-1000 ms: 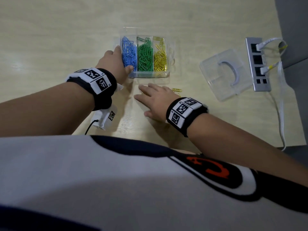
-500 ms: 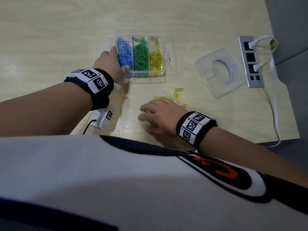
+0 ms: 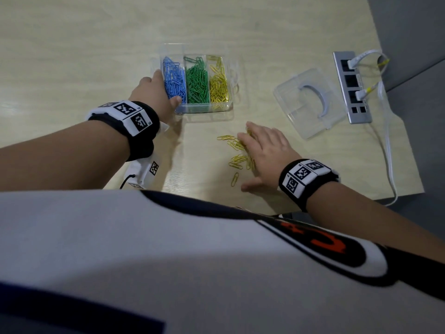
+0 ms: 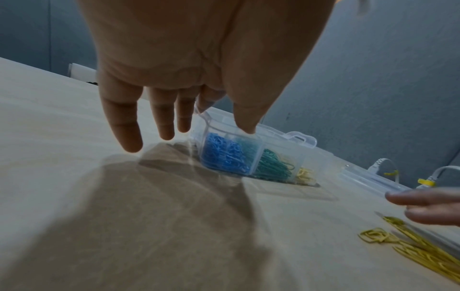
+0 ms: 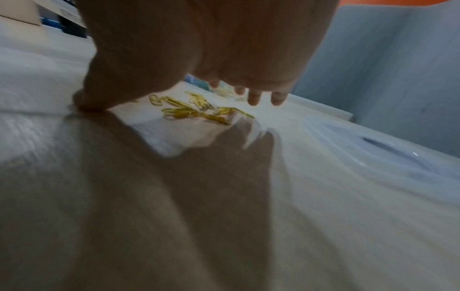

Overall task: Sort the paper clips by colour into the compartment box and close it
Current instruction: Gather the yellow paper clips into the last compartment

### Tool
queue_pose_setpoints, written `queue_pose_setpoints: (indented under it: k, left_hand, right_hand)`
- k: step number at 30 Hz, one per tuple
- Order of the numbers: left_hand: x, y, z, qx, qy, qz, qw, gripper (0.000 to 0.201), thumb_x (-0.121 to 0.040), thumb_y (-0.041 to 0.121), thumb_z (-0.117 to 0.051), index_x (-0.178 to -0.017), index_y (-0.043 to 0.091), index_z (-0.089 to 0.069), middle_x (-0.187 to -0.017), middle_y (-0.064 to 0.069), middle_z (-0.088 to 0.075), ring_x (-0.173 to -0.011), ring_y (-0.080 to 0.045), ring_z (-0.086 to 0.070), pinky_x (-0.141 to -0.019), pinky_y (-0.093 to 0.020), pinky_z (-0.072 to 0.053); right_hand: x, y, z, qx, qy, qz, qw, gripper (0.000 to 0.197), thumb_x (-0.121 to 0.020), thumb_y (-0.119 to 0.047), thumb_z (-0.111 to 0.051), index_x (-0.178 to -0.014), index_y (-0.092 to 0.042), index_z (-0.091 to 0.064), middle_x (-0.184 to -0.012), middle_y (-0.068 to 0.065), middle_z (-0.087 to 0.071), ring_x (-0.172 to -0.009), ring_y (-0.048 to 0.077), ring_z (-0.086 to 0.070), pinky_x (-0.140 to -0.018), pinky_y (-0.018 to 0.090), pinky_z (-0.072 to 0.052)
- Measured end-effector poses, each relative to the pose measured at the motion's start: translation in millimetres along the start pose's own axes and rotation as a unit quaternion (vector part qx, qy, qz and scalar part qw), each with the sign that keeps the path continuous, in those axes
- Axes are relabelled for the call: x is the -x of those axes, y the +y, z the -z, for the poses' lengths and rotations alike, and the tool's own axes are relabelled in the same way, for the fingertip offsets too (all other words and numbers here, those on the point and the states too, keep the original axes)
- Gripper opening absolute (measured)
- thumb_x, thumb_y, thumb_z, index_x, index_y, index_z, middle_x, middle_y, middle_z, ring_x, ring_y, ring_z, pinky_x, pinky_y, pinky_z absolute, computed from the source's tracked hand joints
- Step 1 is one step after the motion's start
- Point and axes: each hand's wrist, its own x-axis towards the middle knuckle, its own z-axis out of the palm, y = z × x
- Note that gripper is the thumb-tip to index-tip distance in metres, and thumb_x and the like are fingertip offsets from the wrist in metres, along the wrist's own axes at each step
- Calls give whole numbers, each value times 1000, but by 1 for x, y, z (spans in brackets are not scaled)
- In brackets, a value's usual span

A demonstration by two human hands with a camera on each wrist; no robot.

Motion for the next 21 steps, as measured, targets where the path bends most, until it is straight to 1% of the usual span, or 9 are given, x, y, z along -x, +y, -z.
queue_pose_setpoints:
  k: [2,3,6,8,10,12,14,18,21]
  left_hand:
    - [1,0,0,-1,-2,1,1000,59,-94,39,-52,-137,6,-30,-130,-25,-44,-113,-43,-50,-90,-47,-41]
    - [2,0,0,-1,-3,1,1000,59,-94,39,-52,-138,6,-29,-130,-25,-44,-113,-43,-50,-90,-47,-41]
    - [3,0,-2,-4,-5,-3,1000,59,-94,39,-52,-137,6,-30,-129,-25,-44,-113,-43,-50,-90,-47,-41]
    - [2,-1,-3,-5,-4,-6,1000,58,-94,39,-52,-137,6,-30,-128,-25,-45,-112,-43,-50,-89,-47,-41]
    - [1,-1,-3,-5,-3,-6,1000,57,-94,39,-52,-136,7,-30,-128,-25,-45,-111,-43,-50,-88,-47,-41]
    - [0,-1,-4,-4,-4,-7,1000,58,-94,39,-52,-136,7,-30,-127,-25,-45,-111,-43,-50,-88,-47,-41]
    - [-2,-2,-5,-4,-6,-9,1000,59,-94,39,-52,-137,6,-30,-127,-25,-45,-111,-43,-50,-88,-46,-41]
    - [-2,-4,-5,-5,-9,-11,1000,61,-94,40,-51,-139,7,-28,-128,-26,-44,-111,-43,-50,-88,-46,-42]
    - [-2,-3,-4,-1,-8,-13,1000,61,-94,40,-51,-139,7,-28,-128,-25,-44,-111,-43,-50,-87,-46,-42]
  right_hand:
    - [-4,-1,-4,-19,12,-58,998,114,-67,-79,-56,-151,-20,-8,-159,9,-1,-145,30,-8,-118,47,-6]
    - [-7,-2,-3,-30,25,-88,995,109,-71,-77,-54,-151,-19,-9,-160,9,-2,-145,31,-9,-118,48,-9]
    - [-15,-6,0,-77,40,-147,985,101,-75,-69,-59,-150,-20,-13,-159,8,-7,-141,33,-18,-110,51,-28]
    - [-18,-5,3,-125,26,-150,980,104,-74,-63,-66,-150,-20,-11,-156,7,-12,-137,32,-24,-103,50,-37]
    - [-21,-5,8,-139,7,-134,981,101,-74,-57,-70,-150,-19,-15,-149,7,-22,-130,31,-29,-101,45,-39]
    - [-24,-5,10,-140,5,-115,983,84,-78,-51,-70,-144,-16,-30,-139,8,-32,-123,29,-35,-98,40,-40]
    - [-26,-4,12,-147,17,-106,983,63,-84,-42,-68,-134,-13,-43,-130,9,-37,-117,29,-40,-95,39,-43]
    - [-32,-4,9,-137,46,-107,984,31,-92,-23,-58,-119,-9,-52,-118,11,-45,-106,31,-49,-86,40,-47]
    - [-40,-2,6,-111,61,-115,985,19,-88,-5,-55,-107,-8,-54,-108,11,-48,-93,31,-54,-72,35,-45]
